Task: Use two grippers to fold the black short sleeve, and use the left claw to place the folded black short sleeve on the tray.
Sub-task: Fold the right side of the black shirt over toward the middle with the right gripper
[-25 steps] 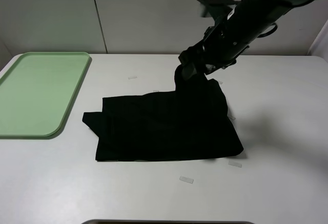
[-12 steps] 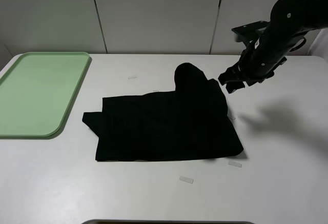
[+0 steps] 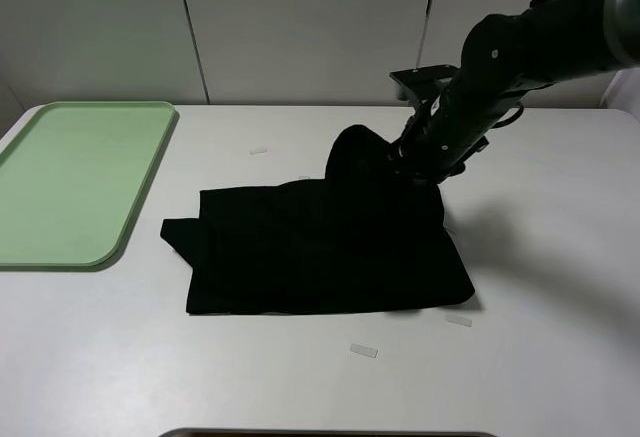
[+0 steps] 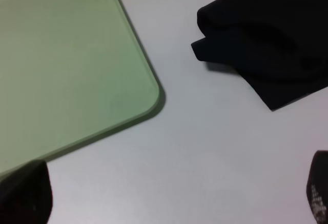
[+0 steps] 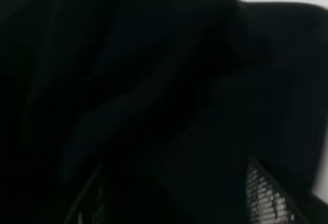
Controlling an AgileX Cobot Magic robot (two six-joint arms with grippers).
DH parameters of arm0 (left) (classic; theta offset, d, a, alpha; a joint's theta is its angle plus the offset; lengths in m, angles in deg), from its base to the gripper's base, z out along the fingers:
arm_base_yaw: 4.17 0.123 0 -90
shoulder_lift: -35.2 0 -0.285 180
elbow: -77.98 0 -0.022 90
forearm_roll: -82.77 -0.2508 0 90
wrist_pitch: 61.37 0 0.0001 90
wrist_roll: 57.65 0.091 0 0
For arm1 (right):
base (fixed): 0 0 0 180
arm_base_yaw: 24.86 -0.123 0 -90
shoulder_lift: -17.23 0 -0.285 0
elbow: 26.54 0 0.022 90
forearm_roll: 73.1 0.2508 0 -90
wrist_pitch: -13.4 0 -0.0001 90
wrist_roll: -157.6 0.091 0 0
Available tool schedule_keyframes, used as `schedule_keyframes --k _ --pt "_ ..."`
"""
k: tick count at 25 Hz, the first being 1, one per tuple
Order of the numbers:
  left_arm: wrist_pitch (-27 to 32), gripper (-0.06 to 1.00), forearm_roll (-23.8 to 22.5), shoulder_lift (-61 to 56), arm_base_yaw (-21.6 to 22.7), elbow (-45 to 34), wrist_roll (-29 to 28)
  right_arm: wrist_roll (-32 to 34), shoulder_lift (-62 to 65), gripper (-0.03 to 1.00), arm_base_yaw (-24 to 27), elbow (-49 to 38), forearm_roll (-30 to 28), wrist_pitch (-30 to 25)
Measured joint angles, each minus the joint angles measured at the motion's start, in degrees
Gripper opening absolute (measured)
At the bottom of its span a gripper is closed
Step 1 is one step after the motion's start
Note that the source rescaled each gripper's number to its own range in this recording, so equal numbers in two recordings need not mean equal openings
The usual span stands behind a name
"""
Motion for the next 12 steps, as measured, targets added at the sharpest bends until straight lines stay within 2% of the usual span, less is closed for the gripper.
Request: schedule_keyframes --k 8,12 --pt "0.0 1.0 0.0 0.0 0.0 0.0 0.0 0.0 0.0 0.64 -6.9 0.0 2.2 3.0" --pt "0.0 1.0 0.0 0.0 0.0 0.0 0.0 0.0 0.0 0.64 -7.4 0.0 2.2 3.7"
